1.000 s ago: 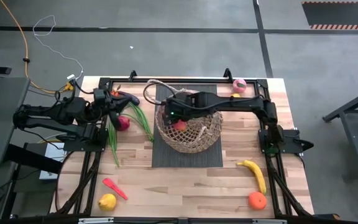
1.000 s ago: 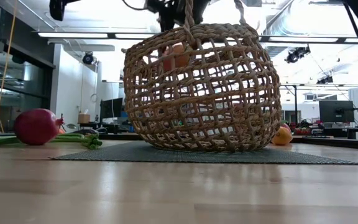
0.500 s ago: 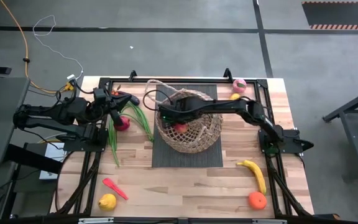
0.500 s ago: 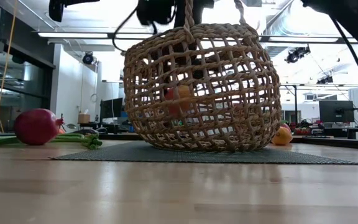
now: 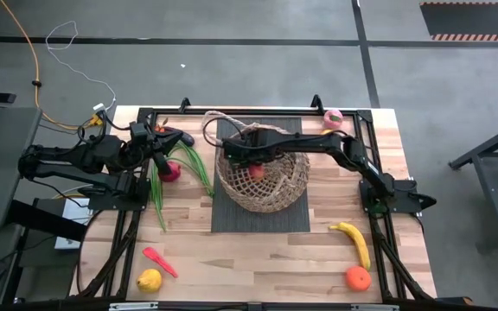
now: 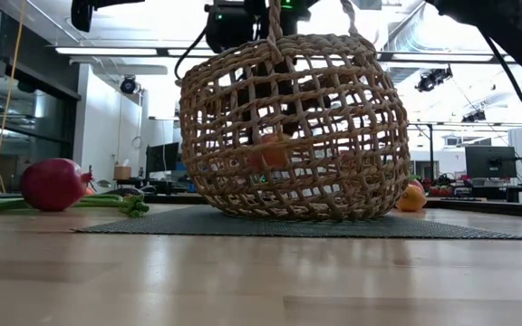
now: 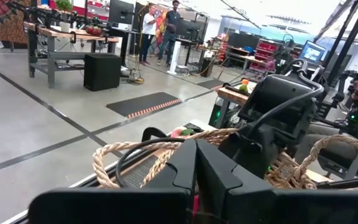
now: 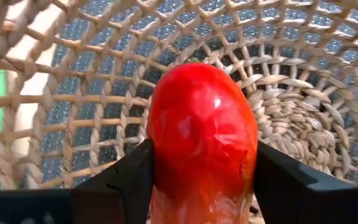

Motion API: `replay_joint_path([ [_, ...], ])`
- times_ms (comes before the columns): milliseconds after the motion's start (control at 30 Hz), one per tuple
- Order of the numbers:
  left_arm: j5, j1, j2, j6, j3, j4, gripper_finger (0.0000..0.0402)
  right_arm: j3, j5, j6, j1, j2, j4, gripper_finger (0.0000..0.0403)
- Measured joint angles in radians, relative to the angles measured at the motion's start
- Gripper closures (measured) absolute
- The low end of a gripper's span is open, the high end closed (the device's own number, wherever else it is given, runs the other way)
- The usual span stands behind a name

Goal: Build produce basket
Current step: Put the mango into the woven basket

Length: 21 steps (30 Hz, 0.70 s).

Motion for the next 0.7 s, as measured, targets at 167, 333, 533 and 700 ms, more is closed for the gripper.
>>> replay_joint_path([
  [167,0.0,0.0,0.0,0.0,0.0,0.0,0.0401,0.001,-0.058,-0.02,-0.014,0.02,0.007,0.0192],
  [333,0.0,0.0,0.0,0.0,0.0,0.0,0.0401,-0.001,-0.07,-0.014,-0.019,0.059,0.039,0.0192],
  [533,0.0,0.0,0.0,0.0,0.0,0.0,0.0401,-0.001,-0.091,0.008,-0.02,0.084,0.068,0.0188],
  [700,0.0,0.0,0.0,0.0,0.0,0.0,0.0401,-0.001,-0.091,-0.004,-0.02,0.084,0.068,0.0165],
])
